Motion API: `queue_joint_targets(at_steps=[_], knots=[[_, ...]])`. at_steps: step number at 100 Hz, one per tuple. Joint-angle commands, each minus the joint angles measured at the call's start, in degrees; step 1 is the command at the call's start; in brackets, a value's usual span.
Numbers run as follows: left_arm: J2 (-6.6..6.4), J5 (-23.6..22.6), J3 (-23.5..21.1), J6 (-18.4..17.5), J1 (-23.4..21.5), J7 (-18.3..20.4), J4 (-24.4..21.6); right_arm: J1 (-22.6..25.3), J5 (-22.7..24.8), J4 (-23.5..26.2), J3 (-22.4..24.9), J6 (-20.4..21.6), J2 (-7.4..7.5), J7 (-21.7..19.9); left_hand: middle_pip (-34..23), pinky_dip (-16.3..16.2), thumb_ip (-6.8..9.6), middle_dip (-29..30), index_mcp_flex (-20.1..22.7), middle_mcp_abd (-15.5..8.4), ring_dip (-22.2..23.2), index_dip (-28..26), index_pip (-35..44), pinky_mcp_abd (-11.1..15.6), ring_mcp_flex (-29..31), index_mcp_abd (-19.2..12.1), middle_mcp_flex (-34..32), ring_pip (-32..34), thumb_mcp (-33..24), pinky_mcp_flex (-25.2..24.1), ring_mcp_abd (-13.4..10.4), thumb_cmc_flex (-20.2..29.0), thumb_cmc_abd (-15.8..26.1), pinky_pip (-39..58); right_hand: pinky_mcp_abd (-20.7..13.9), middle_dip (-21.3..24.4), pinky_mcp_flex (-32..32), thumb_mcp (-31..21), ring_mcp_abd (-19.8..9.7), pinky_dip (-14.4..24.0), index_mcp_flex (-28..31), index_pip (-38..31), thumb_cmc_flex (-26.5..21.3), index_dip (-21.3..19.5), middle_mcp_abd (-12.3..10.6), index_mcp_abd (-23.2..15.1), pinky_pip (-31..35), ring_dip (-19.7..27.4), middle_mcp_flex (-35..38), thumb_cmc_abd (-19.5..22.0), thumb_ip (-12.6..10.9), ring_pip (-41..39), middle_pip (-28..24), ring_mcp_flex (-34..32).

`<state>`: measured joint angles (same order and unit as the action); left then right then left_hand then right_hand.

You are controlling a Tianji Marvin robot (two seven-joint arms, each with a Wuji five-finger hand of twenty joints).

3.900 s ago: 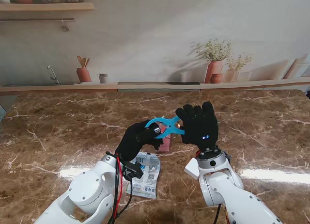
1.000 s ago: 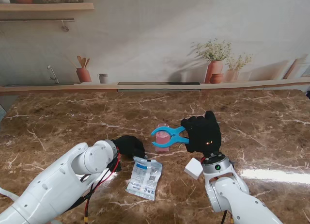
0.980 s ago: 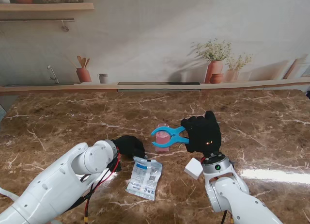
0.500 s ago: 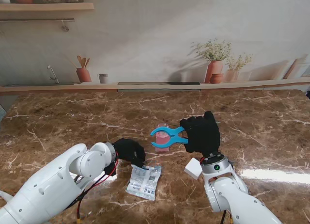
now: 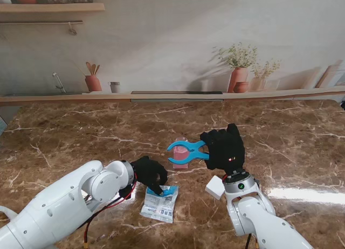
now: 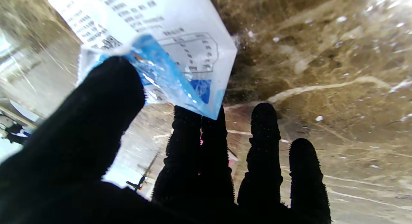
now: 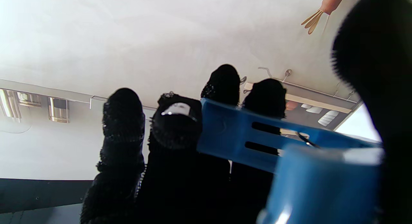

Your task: Fill the seasoning bottle

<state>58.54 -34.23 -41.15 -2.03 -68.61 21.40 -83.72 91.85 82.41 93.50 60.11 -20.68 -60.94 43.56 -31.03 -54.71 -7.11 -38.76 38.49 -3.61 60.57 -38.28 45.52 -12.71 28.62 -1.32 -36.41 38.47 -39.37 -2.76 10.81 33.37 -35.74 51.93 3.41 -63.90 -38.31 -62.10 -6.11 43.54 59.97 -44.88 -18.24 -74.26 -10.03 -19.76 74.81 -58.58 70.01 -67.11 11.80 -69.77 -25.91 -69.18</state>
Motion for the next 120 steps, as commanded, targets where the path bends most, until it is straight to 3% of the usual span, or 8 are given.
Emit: queue_joint_targets(at_steps=[1,13,27,50,78,90,100,120], knots=[[-0.35,-0.52,2.31,0.13,-2.06,2.23,3.92,0.20,-0.27,-0.32,0.00,-0.51,-0.16,-0.43,6.13,-1.07,-2.19,4.80,-0.21,5.68,-10.11,-3.28,3.80,1.85,-3.60,0.38,1.29,-12.78,-2.74,-1.30,-0.75,1.67,-3.17,-1.14,0.49,-5.02,0.69,-4.68,-5.91,1.87,13.65,-29.25,-7.78,-8.42,-7.13,-12.41,-0.39,-1.08,11.43,10.14,-2.58,1.28,-37.22,0.01],[-0.43,-1.02,3.06,-0.40,-1.81,2.05,4.40,0.29,-0.15,-0.28,0.10,-0.70,-0.15,-0.39,5.10,-1.19,-4.43,4.02,2.29,5.71,-10.06,-5.01,13.37,3.21,-3.39,-3.60,0.41,-12.21,2.30,-1.32,-0.85,12.89,-3.86,-0.26,0.50,-5.09,0.76,-4.49,-5.92,1.87,13.48,-29.23,-7.77,-8.57,-7.16,-12.45,-0.45,-1.03,11.34,10.34,-2.61,1.37,-37.11,0.05],[-0.54,-1.09,3.21,-0.73,-1.76,2.25,4.42,0.29,-0.09,-0.22,0.20,-0.82,-0.16,-0.46,6.28,-0.62,-4.64,5.54,2.63,6.85,-10.29,-8.26,15.60,3.56,-1.75,-5.80,-3.79,-11.71,-1.39,-1.72,-0.61,12.68,-3.50,-0.56,0.50,-5.18,0.76,-4.32,-5.92,1.88,13.46,-29.20,-7.83,-8.70,-7.17,-12.45,-0.48,-0.98,11.32,10.61,-2.66,1.44,-37.03,0.11],[-0.24,0.65,2.03,-1.14,-2.84,1.66,4.64,0.25,-0.03,-0.31,0.11,-0.60,-0.09,-0.58,12.94,-2.77,-3.66,6.71,5.65,4.27,-10.96,-19.64,20.77,3.57,20.29,-12.32,-35.78,-3.97,-9.84,7.29,-1.00,12.46,-0.54,9.04,0.53,-5.32,0.67,-4.27,-5.95,1.94,13.43,-29.15,-7.94,-8.87,-7.19,-12.45,-0.42,-0.91,11.28,10.56,-2.76,1.47,-36.92,-0.01],[1.05,-0.42,-2.27,-4.16,-6.84,-5.23,4.63,1.48,0.87,0.62,0.17,1.64,0.48,-3.49,15.68,-0.77,-3.89,1.42,0.26,1.23,-13.28,-21.08,20.60,5.30,25.96,-12.88,-37.96,-3.15,-12.23,12.24,-1.51,13.78,-2.65,13.84,1.26,-5.91,-0.36,-7.31,-5.41,2.45,14.60,-29.83,-8.24,-9.42,-6.57,-11.73,0.85,-1.11,11.99,7.55,-2.88,0.23,-38.42,-1.54],[1.36,-0.66,-3.09,-4.62,-7.73,-6.80,4.43,2.53,1.25,1.24,0.52,2.81,0.77,-6.05,16.04,0.48,-4.45,3.91,-5.79,-0.55,-15.35,-4.95,9.33,7.65,28.71,-7.35,-38.12,-2.51,-14.00,14.75,-2.66,12.21,-3.57,15.75,2.00,-5.59,-0.63,-9.02,-4.79,2.67,14.81,-30.70,-8.26,-9.21,-5.98,-11.00,1.71,-1.18,12.05,5.74,-2.68,-0.29,-39.53,-2.05],[1.51,-0.52,-3.76,-5.61,-8.39,-7.68,4.23,3.73,1.71,2.25,1.06,4.04,1.04,-9.20,14.75,1.58,-4.53,2.12,5.89,0.70,-15.70,18.76,7.77,8.35,29.75,-4.70,-37.66,-1.50,-13.97,15.05,-2.25,13.04,-2.94,16.44,2.62,-5.15,-0.75,-10.61,-4.22,2.76,14.97,-31.57,-8.28,-8.79,-5.45,-10.40,2.45,-1.21,12.13,4.03,-2.40,-0.78,-40.57,-2.57],[2.32,-0.98,-5.60,-7.07,-9.99,-11.94,4.31,6.08,2.63,4.87,2.50,6.27,1.47,-17.70,14.79,1.43,-5.62,-4.41,15.18,2.86,-13.86,16.48,12.98,8.73,30.56,-13.42,-38.74,0.59,-17.12,15.53,-0.52,12.76,-3.28,17.10,3.64,-4.53,-1.07,-12.87,-3.34,2.83,15.24,-33.05,-8.61,-8.06,-4.62,-9.28,3.68,-1.30,12.24,1.69,-2.15,-1.63,-42.42,-3.40]])
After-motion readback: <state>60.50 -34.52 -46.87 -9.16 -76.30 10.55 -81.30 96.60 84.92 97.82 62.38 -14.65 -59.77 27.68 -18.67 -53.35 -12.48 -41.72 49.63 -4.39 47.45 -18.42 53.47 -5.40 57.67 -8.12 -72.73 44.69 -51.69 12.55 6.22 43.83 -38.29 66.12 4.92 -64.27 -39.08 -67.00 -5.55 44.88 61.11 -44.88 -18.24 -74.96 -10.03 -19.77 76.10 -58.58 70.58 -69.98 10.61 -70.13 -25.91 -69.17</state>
